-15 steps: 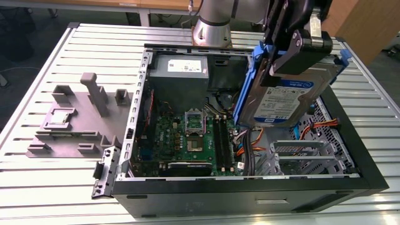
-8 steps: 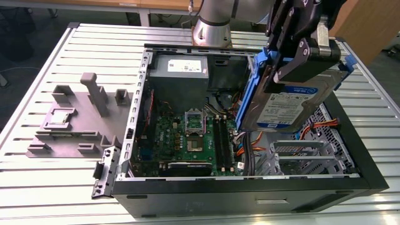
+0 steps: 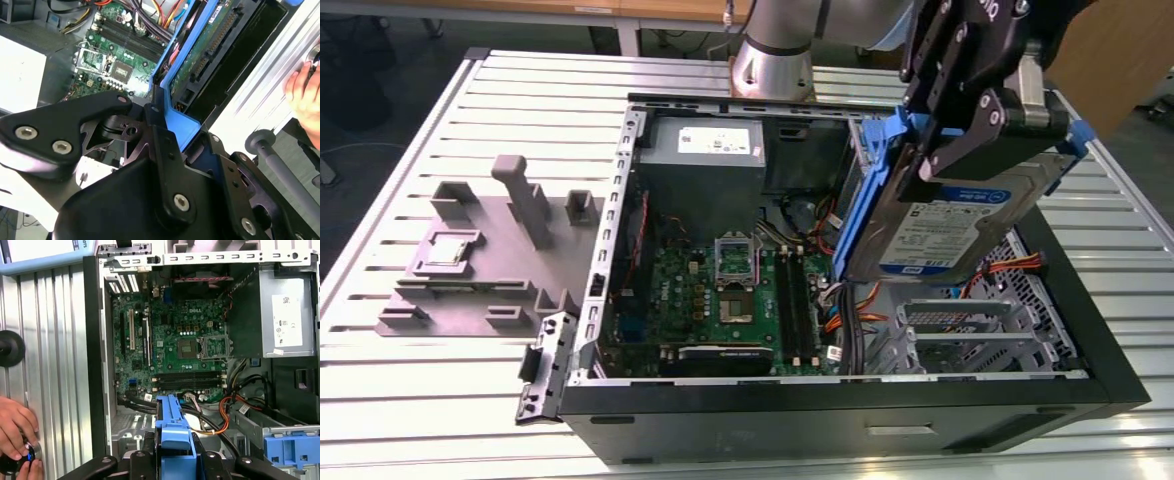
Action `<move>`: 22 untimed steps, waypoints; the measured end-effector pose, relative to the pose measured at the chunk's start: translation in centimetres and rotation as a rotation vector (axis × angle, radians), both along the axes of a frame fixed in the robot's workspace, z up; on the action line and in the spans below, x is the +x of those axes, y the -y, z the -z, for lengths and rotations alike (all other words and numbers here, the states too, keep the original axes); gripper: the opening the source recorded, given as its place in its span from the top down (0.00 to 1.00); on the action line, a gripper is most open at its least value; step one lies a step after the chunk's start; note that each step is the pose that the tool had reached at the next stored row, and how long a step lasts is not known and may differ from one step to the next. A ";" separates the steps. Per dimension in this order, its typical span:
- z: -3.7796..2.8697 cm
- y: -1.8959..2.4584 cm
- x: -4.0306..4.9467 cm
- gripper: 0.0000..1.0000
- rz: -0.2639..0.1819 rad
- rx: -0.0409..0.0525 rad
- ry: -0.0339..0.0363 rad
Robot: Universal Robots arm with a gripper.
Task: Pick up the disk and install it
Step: 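Insert the disk into the insertion slot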
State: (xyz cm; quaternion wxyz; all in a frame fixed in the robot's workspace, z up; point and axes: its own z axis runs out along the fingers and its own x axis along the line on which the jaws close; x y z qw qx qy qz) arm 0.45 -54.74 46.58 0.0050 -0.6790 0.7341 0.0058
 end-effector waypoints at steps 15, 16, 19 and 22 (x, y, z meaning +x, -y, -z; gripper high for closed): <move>0.59 1.08 2.14 0.63 0.000 -0.0008 -0.0001; 0.64 1.09 2.27 0.63 0.000 -0.0010 0.0000; 0.83 1.13 2.83 0.63 0.000 -0.0013 0.0000; 0.95 1.16 3.02 0.63 -0.001 -0.0020 0.0000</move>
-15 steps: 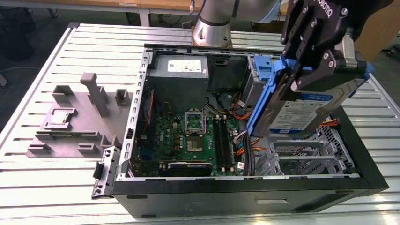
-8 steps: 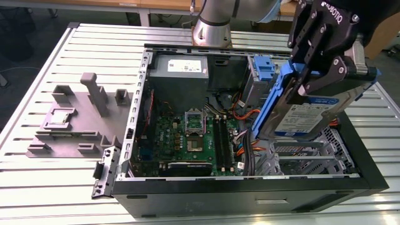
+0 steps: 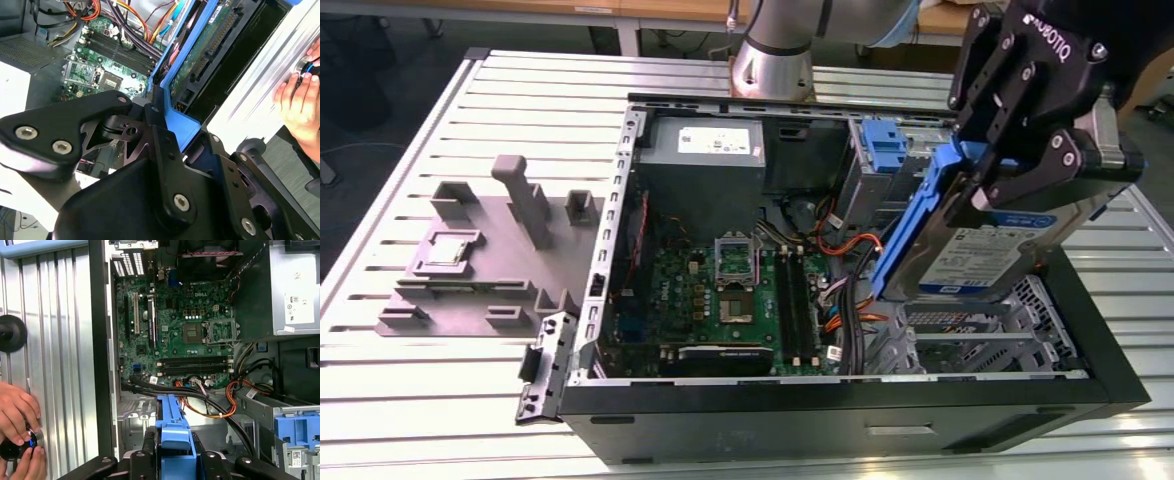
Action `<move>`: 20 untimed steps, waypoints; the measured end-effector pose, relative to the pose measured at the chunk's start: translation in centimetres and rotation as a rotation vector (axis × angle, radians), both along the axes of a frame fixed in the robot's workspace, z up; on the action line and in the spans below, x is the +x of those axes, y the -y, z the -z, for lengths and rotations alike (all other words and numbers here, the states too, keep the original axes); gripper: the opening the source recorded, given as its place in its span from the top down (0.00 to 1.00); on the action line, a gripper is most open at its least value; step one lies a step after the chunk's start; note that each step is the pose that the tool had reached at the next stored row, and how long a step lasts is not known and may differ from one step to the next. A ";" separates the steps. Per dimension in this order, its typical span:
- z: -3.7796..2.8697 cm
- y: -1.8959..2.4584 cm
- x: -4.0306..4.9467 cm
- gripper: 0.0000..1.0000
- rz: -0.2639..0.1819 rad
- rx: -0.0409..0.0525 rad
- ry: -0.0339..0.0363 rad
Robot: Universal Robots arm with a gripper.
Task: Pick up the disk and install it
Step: 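Insert the disk into the insertion slot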
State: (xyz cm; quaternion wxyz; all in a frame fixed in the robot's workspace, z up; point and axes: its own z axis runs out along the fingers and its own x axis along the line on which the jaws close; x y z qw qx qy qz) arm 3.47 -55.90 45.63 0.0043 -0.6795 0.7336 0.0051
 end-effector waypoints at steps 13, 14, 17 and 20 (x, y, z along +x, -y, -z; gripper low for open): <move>0.28 0.01 1.11 0.63 -0.004 -0.0003 0.0000; 0.33 0.01 1.24 0.63 -0.006 -0.0002 0.0000; 0.39 0.01 1.57 0.63 -0.008 -0.0004 0.0000; 0.47 0.01 1.96 0.63 -0.008 -0.0004 0.0000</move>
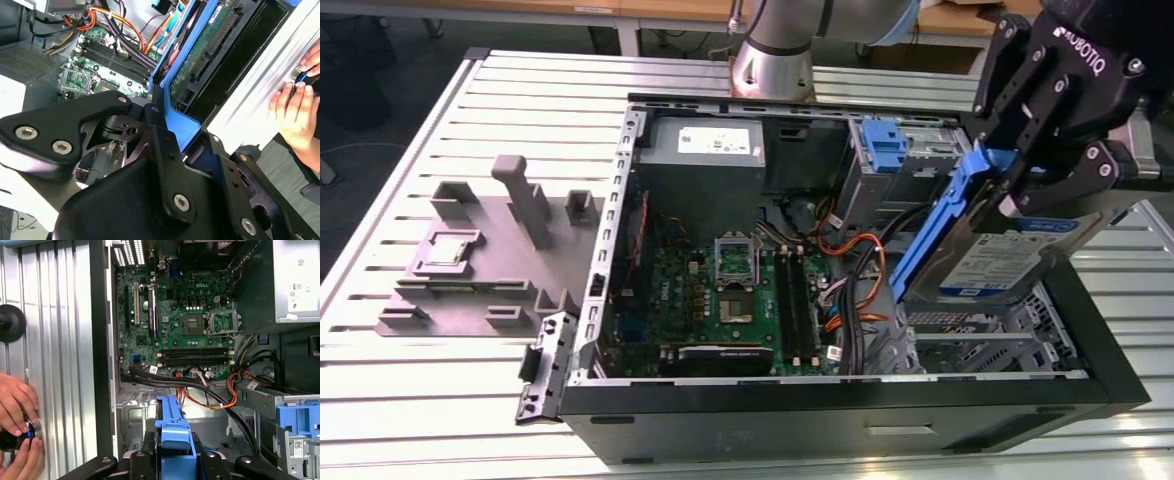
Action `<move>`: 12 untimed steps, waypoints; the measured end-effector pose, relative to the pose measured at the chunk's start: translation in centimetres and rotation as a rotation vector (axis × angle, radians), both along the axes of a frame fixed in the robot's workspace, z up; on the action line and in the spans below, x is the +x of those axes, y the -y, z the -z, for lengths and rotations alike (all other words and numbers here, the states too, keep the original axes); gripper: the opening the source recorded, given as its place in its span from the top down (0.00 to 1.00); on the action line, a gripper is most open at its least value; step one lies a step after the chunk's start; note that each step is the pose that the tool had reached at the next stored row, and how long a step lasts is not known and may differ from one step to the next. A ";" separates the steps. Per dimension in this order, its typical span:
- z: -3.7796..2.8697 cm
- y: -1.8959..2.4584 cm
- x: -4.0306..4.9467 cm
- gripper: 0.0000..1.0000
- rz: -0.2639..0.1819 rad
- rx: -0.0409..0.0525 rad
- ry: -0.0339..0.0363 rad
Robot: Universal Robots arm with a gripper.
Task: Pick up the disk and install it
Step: 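Insert the disk into the insertion slot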
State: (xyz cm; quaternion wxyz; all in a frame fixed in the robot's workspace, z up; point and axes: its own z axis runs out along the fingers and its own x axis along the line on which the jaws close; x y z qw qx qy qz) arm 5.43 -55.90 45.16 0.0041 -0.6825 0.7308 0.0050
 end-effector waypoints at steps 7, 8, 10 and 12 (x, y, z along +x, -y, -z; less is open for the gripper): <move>0.17 0.01 0.77 0.63 0.000 0.0000 0.0000; 0.20 0.03 0.85 0.63 0.000 0.0001 0.0000; 0.26 0.08 0.94 0.63 0.000 0.0002 0.0000; 0.33 0.15 0.95 0.63 0.000 0.0002 0.0001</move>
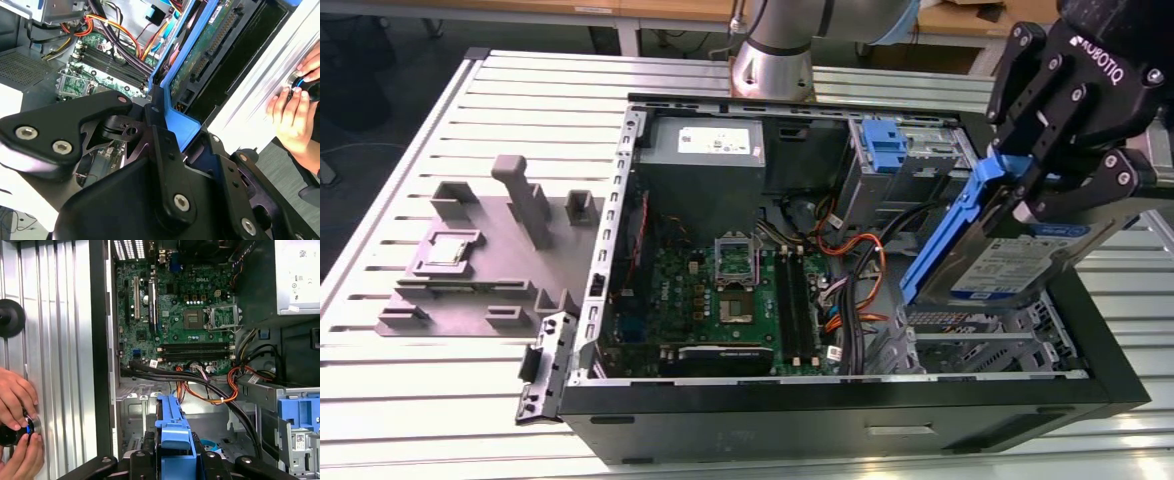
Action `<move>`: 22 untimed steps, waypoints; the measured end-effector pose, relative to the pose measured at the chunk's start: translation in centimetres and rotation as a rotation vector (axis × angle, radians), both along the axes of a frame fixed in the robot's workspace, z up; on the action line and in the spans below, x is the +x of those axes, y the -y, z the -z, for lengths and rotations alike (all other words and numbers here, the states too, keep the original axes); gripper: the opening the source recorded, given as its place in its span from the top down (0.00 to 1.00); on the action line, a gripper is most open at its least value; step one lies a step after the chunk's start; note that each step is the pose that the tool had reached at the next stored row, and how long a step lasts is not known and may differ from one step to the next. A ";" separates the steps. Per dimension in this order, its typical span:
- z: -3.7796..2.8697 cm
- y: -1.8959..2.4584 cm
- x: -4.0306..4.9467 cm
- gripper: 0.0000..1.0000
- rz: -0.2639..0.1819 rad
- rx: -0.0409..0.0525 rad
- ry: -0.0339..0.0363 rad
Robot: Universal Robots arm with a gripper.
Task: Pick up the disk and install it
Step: 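Insert the disk into the insertion slot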
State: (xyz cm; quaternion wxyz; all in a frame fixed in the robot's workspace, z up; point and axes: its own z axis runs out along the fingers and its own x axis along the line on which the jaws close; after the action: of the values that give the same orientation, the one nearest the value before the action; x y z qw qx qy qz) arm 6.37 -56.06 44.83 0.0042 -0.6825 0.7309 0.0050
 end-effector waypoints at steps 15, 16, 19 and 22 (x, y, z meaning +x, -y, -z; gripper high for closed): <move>0.57 0.52 0.43 0.63 -0.001 -0.0002 0.0000; 0.59 0.52 0.45 0.63 -0.002 -0.0003 -0.0001; 0.69 0.52 0.54 0.63 -0.002 -0.0001 0.0000; 0.79 0.55 0.60 0.63 -0.003 -0.0002 0.0000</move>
State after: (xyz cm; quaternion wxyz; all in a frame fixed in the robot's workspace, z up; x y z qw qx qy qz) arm 6.98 -56.61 44.04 0.0042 -0.6836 0.7298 0.0050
